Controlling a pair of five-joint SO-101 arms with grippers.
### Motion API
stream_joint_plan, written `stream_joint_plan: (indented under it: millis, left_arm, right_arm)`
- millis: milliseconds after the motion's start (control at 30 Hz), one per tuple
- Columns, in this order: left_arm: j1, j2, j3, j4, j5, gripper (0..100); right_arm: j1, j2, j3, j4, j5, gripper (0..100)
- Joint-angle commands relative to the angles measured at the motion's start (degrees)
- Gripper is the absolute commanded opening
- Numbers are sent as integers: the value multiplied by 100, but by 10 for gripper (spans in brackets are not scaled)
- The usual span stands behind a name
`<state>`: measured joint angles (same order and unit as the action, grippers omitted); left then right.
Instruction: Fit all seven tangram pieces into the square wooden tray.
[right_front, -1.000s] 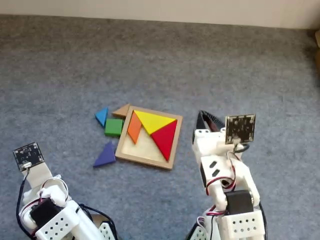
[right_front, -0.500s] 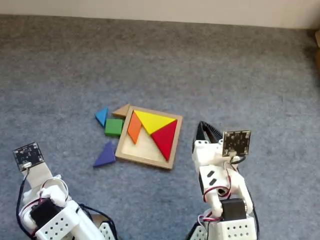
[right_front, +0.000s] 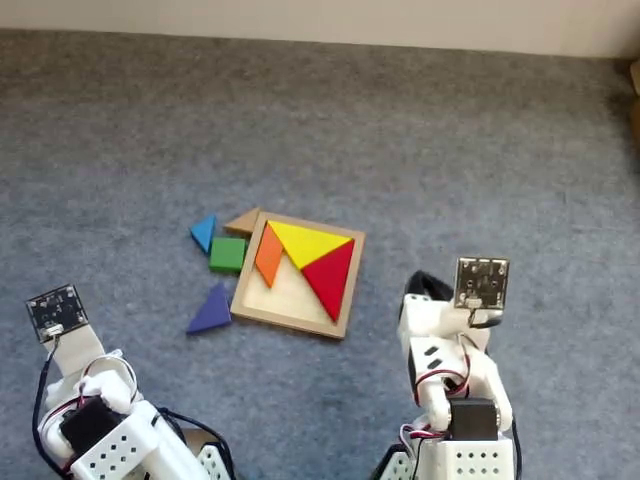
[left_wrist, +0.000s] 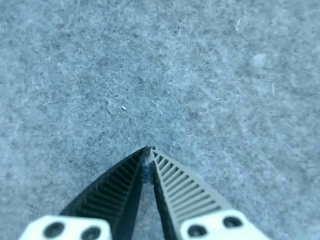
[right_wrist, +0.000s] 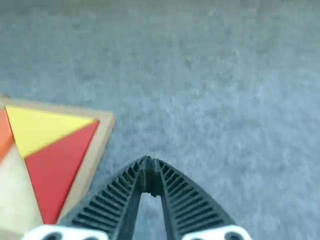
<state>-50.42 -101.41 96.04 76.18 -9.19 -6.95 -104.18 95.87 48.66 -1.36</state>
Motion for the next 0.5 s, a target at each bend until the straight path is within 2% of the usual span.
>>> stream_joint_plan:
  millis: [0, 333, 467]
  left_arm:
    - [-57, -321, 119, 35, 0, 8]
    - [-57, -321, 119, 35, 0, 8]
    - [-57, -321, 119, 35, 0, 8]
  right_arm:
    - [84, -92, 637, 479, 44, 10]
    - [92, -101, 637, 2343, 53, 10]
    - [92, -101, 637, 2308, 44, 10]
